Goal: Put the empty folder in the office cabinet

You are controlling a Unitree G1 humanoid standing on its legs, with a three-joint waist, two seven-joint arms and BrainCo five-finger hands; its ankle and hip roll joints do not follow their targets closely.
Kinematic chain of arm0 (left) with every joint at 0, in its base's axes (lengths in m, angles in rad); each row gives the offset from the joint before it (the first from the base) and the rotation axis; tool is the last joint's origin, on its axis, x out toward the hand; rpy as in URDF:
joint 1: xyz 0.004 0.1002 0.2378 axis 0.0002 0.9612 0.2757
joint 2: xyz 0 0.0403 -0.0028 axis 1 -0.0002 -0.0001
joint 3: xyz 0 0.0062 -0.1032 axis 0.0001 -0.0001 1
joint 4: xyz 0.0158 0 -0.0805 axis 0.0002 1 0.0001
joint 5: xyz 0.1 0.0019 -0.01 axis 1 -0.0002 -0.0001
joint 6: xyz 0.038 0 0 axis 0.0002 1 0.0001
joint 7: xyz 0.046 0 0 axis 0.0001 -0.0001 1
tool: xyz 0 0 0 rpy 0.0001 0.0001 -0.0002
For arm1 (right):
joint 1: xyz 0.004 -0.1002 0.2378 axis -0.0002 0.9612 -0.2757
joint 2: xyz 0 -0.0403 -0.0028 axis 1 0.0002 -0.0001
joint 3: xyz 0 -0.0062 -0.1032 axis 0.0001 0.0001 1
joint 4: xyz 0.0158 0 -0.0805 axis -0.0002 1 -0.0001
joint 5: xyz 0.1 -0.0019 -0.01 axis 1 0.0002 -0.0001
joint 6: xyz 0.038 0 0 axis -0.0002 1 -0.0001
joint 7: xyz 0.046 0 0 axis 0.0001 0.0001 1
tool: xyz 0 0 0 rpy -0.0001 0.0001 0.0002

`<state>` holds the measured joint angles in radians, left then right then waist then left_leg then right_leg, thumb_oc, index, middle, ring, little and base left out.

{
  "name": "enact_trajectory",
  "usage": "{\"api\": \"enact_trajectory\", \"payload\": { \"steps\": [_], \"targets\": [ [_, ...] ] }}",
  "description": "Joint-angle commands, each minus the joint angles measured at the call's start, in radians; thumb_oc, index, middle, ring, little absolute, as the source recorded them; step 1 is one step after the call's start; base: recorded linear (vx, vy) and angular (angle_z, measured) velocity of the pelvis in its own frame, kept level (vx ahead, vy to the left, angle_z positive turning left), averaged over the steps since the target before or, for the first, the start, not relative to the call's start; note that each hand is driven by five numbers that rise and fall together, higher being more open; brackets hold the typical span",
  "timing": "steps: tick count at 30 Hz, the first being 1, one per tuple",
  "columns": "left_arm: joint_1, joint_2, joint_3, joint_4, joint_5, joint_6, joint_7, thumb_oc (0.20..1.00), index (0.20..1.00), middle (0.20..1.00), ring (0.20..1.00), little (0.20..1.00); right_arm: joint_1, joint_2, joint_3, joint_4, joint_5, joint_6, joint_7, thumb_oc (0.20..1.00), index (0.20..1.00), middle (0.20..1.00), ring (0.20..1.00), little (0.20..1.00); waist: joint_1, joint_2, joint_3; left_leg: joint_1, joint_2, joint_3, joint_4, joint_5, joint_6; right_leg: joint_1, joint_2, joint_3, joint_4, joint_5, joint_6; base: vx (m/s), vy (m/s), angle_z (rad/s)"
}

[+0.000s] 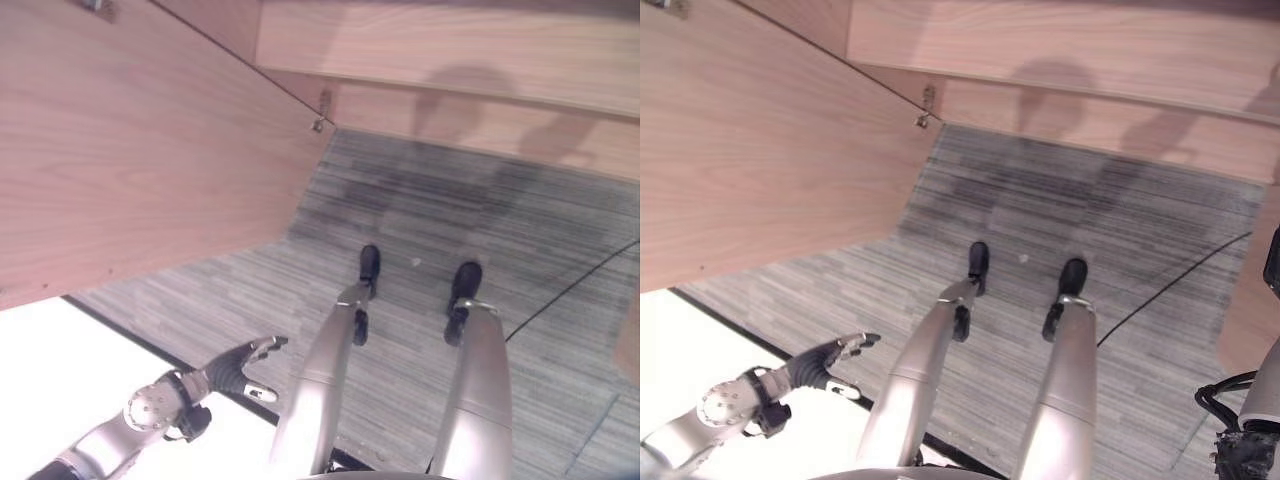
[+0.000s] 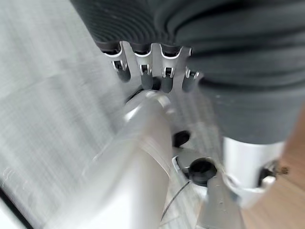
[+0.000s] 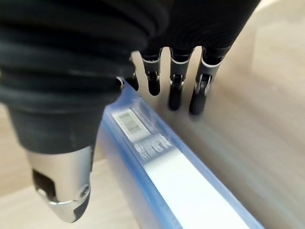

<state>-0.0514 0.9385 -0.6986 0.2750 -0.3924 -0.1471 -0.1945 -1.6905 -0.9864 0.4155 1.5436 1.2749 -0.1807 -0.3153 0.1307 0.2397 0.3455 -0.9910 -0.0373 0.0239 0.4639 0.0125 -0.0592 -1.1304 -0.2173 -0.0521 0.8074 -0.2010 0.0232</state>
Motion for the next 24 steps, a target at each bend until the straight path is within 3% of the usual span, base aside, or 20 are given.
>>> {"api": "enact_trajectory", "payload": {
  "steps": [1,2,4,5,6,8,10,11,12,14,17,18,19,23,24],
  "targets": [
    [-0.078,0.099,0.052,0.033,0.407,-0.101,0.155,1.0,1.0,1.0,1.0,1.0,-0.02,-0.011,0.005,-0.025,-0.015,0.027,-0.035,1.0,1.0,1.0,1.0,1.0,-0.028,0.012,0.055,0.109,0.116,-0.049,0.083,-0.23,-0.09,0.068,0.006,0.018,-0.029,-0.057,0.111,0.01,-0.007,-0.06],
    [-0.146,0.097,0.004,0.088,0.466,-0.053,0.149,1.0,1.0,1.0,1.0,1.0,-0.024,0.028,0.001,-0.012,-0.025,0.026,-0.052,1.0,1.0,1.0,1.0,1.0,-0.053,-0.005,0.053,0.112,0.122,-0.046,0.085,-0.233,-0.091,0.069,0.01,0.015,-0.03,-0.056,0.111,0.0,0.0,0.0],
    [-0.272,0.033,-0.051,0.138,0.45,-0.046,0.19,1.0,1.0,1.0,1.0,1.0,-0.035,0.064,-0.012,0.002,-0.032,0.038,-0.078,1.0,1.0,1.0,1.0,1.0,-0.06,-0.023,0.05,0.116,0.122,-0.046,0.083,-0.235,-0.09,0.075,0.012,0.013,-0.035,-0.058,0.108,-0.05,0.004,-0.01],
    [-0.294,0.02,-0.071,0.155,0.451,-0.048,0.197,1.0,1.0,1.0,1.0,1.0,-0.04,0.057,-0.008,0.002,-0.033,0.038,-0.082,1.0,1.0,1.0,1.0,1.0,-0.055,-0.02,0.061,0.108,0.122,-0.039,0.077,-0.206,-0.088,0.069,0.009,0.005,-0.045,-0.027,0.102,0.0,-0.006,-0.04],
    [-0.309,-0.015,-0.049,0.176,0.431,-0.034,0.21,1.0,1.0,1.0,1.0,1.0,-0.043,0.059,-0.018,0.023,-0.041,0.05,-0.092,1.0,1.0,1.0,1.0,1.0,-0.05,-0.027,0.046,0.118,0.123,-0.046,0.083,-0.233,-0.087,0.083,0.012,0.009,-0.041,-0.056,0.106,0.0,-0.016,-0.17],
    [-0.307,-0.035,-0.031,0.18,0.417,-0.03,0.218,1.0,1.0,1.0,1.0,1.0,-0.064,0.051,0.0,0.032,-0.046,0.061,-0.096,1.0,1.0,1.0,1.0,1.0,-0.045,-0.031,0.044,0.119,0.124,-0.05,0.082,-0.237,-0.086,0.085,0.012,0.008,-0.045,-0.058,0.105,0.04,-0.021,-0.16],
    [-0.278,-0.038,0.003,0.162,0.411,-0.028,0.211,1.0,1.0,1.0,1.0,1.0,-0.076,0.027,0.023,0.052,-0.06,0.096,-0.08,1.0,1.0,1.0,1.0,1.0,-0.038,-0.032,0.04,0.12,0.122,-0.054,0.071,-0.231,-0.086,0.093,0.009,0.003,-0.058,-0.053,0.106,-0.06,-0.007,0.0],
    [-0.267,-0.036,0.011,0.155,0.407,-0.028,0.206,1.0,1.0,1.0,1.0,1.0,-0.076,0.018,0.035,0.056,-0.068,0.107,-0.073,1.0,1.0,1.0,1.0,1.0,-0.034,-0.034,0.046,0.112,0.12,-0.049,0.063,-0.201,-0.084,0.087,0.003,-0.006,-0.072,-0.02,0.101,0.0,0.0,0.0],
    [-0.264,-0.036,0.014,0.153,0.407,-0.027,0.205,1.0,1.0,1.0,1.0,1.0,-0.081,0.019,0.038,0.059,-0.068,0.109,-0.071,1.0,1.0,1.0,1.0,1.0,-0.034,-0.032,0.038,0.121,0.12,-0.055,0.065,-0.227,-0.086,0.094,0.007,0.002,-0.064,-0.049,0.107,0.0,0.0,0.0],
    [-0.237,-0.023,0.033,0.129,0.403,-0.026,0.197,1.0,1.0,1.0,1.0,1.0,-0.09,-0.004,0.063,0.06,-0.077,0.127,-0.057,1.0,1.0,1.0,1.0,1.0,-0.026,-0.033,0.04,0.115,0.117,-0.051,0.048,-0.192,-0.084,0.092,0.0,-0.007,-0.081,-0.016,0.102,-0.06,-0.007,0.04],
    [-0.212,-0.008,0.057,0.108,0.39,-0.025,0.184,1.0,1.0,1.0,1.0,1.0,-0.121,-0.021,0.107,0.041,-0.096,0.133,-0.042,1.0,1.0,1.0,1.0,1.0,-0.017,-0.035,0.026,0.132,0.115,-0.058,0.029,-0.205,-0.088,0.107,0.0,-0.002,-0.091,-0.034,0.11,-0.01,-0.002,0.01],
    [-0.21,-0.009,0.06,0.104,0.389,-0.025,0.183,1.0,1.0,1.0,1.0,1.0,-0.128,-0.021,0.115,0.045,-0.096,0.135,-0.04,1.0,1.0,1.0,1.0,1.0,-0.019,-0.033,0.035,0.126,0.115,-0.052,0.026,-0.182,-0.086,0.101,-0.003,-0.009,-0.098,-0.009,0.104,0.09,-0.008,0.07],
    [-0.205,-0.005,0.067,0.1,0.383,-0.024,0.178,1.0,1.0,1.0,1.0,1.0,-0.141,-0.028,0.131,0.039,-0.108,0.144,-0.03,1.0,1.0,1.0,1.0,1.0,-0.015,-0.033,0.025,0.138,0.113,-0.059,0.023,-0.206,-0.088,0.111,0.0,-0.001,-0.093,-0.037,0.111,-0.01,0.002,0.08],
    [-0.168,0.019,0.082,0.073,0.366,-0.033,0.152,1.0,1.0,1.0,1.0,1.0,-0.208,-0.059,0.227,0.011,-0.165,0.152,0.005,1.0,1.0,1.0,1.0,1.0,-0.006,-0.035,0.014,0.149,0.111,-0.057,-0.007,-0.186,-0.09,0.122,-0.007,-0.004,-0.117,-0.021,0.112,-0.01,0.013,0.09],
    [-0.166,0.018,0.083,0.07,0.365,-0.032,0.151,1.0,1.0,1.0,1.0,1.0,-0.213,-0.059,0.233,0.014,-0.165,0.153,0.006,1.0,1.0,1.0,1.0,1.0,-0.007,-0.033,0.022,0.142,0.111,-0.051,-0.01,-0.162,-0.089,0.116,-0.01,-0.012,-0.125,0.006,0.106,-0.09,0.005,0.03]
  ]
}}
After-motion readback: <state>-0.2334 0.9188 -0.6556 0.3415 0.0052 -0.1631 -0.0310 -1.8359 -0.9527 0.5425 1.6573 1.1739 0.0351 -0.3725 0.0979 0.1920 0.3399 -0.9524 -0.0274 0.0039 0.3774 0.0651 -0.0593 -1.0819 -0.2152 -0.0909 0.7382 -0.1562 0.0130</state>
